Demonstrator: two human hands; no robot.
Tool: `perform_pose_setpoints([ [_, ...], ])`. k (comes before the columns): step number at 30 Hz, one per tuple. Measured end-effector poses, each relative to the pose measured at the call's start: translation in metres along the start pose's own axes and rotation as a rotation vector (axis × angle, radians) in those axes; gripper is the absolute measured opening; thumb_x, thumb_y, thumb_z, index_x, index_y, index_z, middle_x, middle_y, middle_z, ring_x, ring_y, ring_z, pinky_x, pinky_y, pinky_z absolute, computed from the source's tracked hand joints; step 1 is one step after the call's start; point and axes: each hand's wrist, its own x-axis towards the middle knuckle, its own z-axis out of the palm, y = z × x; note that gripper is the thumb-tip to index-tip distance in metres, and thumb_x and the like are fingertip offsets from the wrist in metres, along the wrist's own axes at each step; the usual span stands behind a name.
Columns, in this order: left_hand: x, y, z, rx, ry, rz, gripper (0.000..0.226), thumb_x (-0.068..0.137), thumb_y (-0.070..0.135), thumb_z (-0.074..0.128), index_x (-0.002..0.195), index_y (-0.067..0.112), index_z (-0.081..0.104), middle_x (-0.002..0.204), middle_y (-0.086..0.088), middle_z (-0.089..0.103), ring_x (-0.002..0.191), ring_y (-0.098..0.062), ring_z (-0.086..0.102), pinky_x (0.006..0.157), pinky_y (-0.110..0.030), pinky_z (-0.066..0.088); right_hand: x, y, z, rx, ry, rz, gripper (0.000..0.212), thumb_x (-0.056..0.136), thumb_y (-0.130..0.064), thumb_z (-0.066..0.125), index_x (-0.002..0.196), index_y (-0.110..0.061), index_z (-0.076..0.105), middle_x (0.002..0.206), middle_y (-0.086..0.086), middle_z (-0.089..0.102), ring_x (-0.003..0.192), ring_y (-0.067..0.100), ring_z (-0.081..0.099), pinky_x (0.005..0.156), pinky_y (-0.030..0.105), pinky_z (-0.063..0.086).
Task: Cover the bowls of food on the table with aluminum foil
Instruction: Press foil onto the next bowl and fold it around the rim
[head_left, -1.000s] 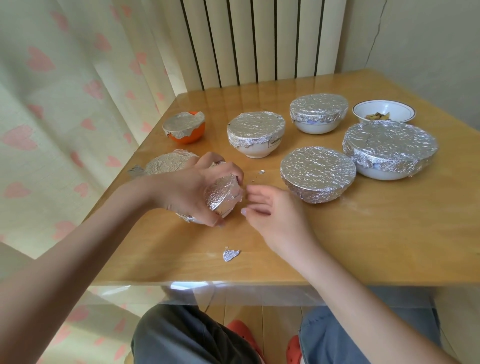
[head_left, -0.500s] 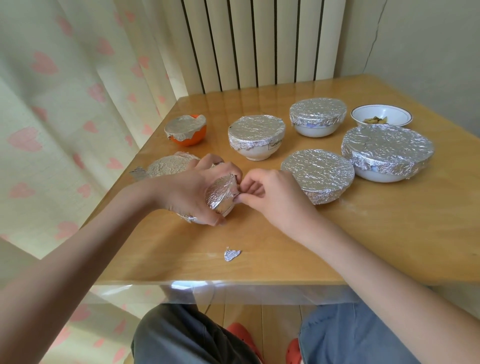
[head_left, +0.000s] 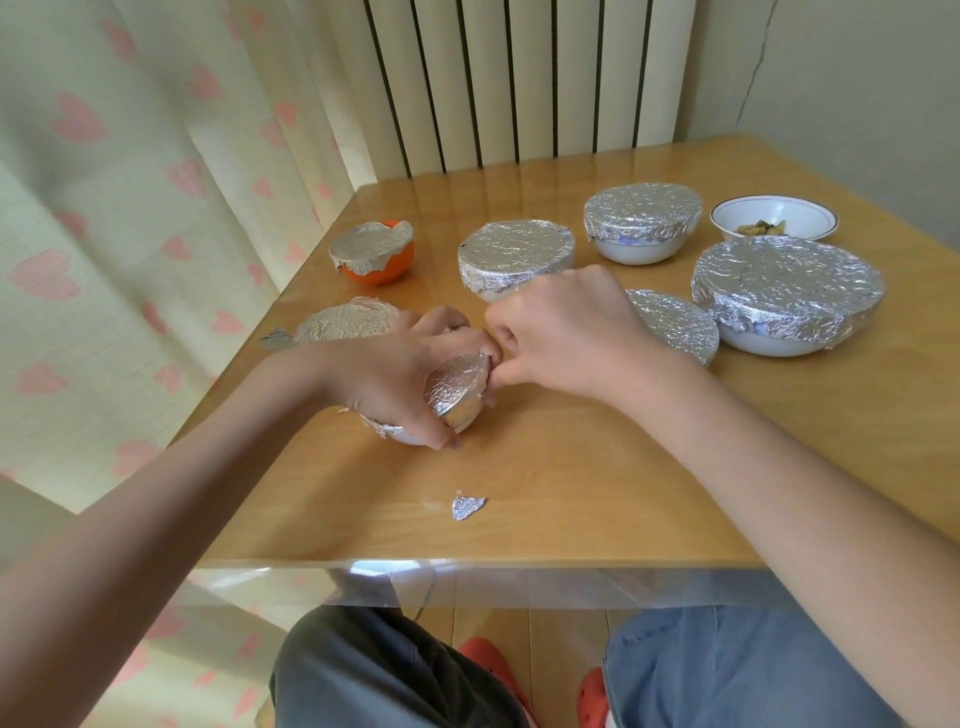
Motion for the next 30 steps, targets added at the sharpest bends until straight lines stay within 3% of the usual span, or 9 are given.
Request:
perform_pose_setpoints([
  [2, 0.002, 0.003, 0.001, 0.008, -0.013, 0.013, 0.057, 0.053, 0.049, 0.071, 0.1, 0.064, 0.044, 0.126, 0.016, 0.027, 0.121, -0.015, 0.024, 0.108, -0.042, 0.033, 0.004, 0.005, 0.0, -0.06, -0.023, -0.019, 0.049, 0.073, -0.058, 0.064, 0.059, -0.023, 0.033, 0.063, -0.007, 0.04, 0.073, 0.02, 0.047, 0.05, 0.025, 0.021],
  [5, 0.004, 0.006, -0.001, 0.023, -0.036, 0.002, 0.053, 0.054, 0.048, 0.07, 0.097, 0.066, 0.044, 0.125, 0.015, 0.027, 0.12, -0.015, 0.024, 0.107, -0.043, 0.033, 0.005, 0.009, 0.003, -0.08, -0.025, -0.028, 0.051, 0.072, -0.062, 0.063, 0.06, -0.022, 0.032, 0.059, -0.007, 0.034, 0.07, 0.02, 0.043, 0.049, 0.025, 0.018],
  [10, 0.006, 0.005, -0.002, 0.037, -0.04, -0.017, 0.062, 0.044, 0.059, 0.065, 0.1, 0.067, 0.039, 0.127, 0.013, 0.028, 0.119, -0.016, 0.024, 0.107, -0.045, 0.034, -0.002, 0.016, 0.013, -0.057, -0.006, -0.069, 0.048, 0.077, -0.061, 0.059, 0.061, -0.023, 0.035, 0.073, -0.007, 0.051, 0.08, 0.019, 0.057, 0.054, 0.028, 0.022],
  [16, 0.008, 0.004, -0.001, 0.067, -0.023, -0.015, 0.065, 0.054, 0.05, 0.071, 0.108, 0.061, 0.038, 0.128, 0.014, 0.027, 0.116, -0.012, 0.023, 0.104, -0.04, 0.034, 0.001, 0.016, 0.015, -0.097, -0.027, -0.079, 0.045, 0.079, -0.053, 0.06, 0.058, -0.025, 0.032, 0.078, -0.007, 0.057, 0.091, 0.019, 0.062, 0.059, 0.028, 0.025],
  [19, 0.009, 0.003, 0.0, 0.107, -0.023, -0.015, 0.071, 0.064, 0.045, 0.081, 0.117, 0.057, 0.037, 0.127, 0.015, 0.026, 0.11, -0.011, 0.022, 0.097, -0.035, 0.033, 0.002, 0.016, 0.015, -0.134, -0.039, -0.115, 0.041, 0.08, -0.046, 0.06, 0.058, -0.025, 0.032, 0.09, -0.006, 0.067, 0.099, 0.018, 0.063, 0.053, 0.027, 0.02],
  [24, 0.011, 0.004, 0.004, 0.139, -0.001, -0.028, 0.07, 0.057, 0.052, 0.07, 0.114, 0.06, 0.03, 0.125, 0.015, 0.026, 0.112, -0.014, 0.023, 0.1, -0.038, 0.035, 0.003, 0.009, 0.002, -0.169, -0.089, -0.11, 0.021, 0.084, -0.043, 0.059, 0.074, -0.03, 0.046, 0.071, -0.006, 0.044, 0.09, 0.02, 0.061, 0.051, 0.026, 0.021],
  [26, 0.011, 0.004, 0.004, 0.137, -0.002, -0.045, 0.07, 0.055, 0.054, 0.066, 0.114, 0.06, 0.029, 0.125, 0.016, 0.025, 0.114, -0.015, 0.023, 0.101, -0.039, 0.035, 0.003, 0.007, -0.001, -0.153, -0.089, -0.088, 0.019, 0.085, -0.042, 0.059, 0.076, -0.03, 0.046, 0.077, -0.005, 0.051, 0.094, 0.02, 0.061, 0.052, 0.027, 0.022],
  [28, 0.01, 0.003, 0.005, 0.137, -0.002, -0.049, 0.069, 0.056, 0.055, 0.065, 0.115, 0.059, 0.029, 0.126, 0.015, 0.025, 0.115, -0.016, 0.023, 0.102, -0.041, 0.036, -0.002, 0.004, 0.001, -0.093, -0.071, -0.035, 0.019, 0.085, -0.039, 0.059, 0.076, -0.03, 0.046, 0.099, -0.005, 0.063, 0.106, 0.018, 0.059, 0.061, 0.027, 0.026],
  [30, 0.01, 0.003, 0.005, 0.133, 0.002, -0.047, 0.066, 0.056, 0.055, 0.065, 0.11, 0.06, 0.028, 0.128, 0.014, 0.025, 0.116, -0.016, 0.023, 0.102, -0.042, 0.037, -0.016, 0.0, 0.007, -0.015, 0.001, 0.019, 0.019, 0.086, -0.037, 0.062, 0.078, -0.031, 0.046, 0.111, -0.007, 0.064, 0.116, 0.015, 0.052, 0.071, 0.027, 0.027],
])
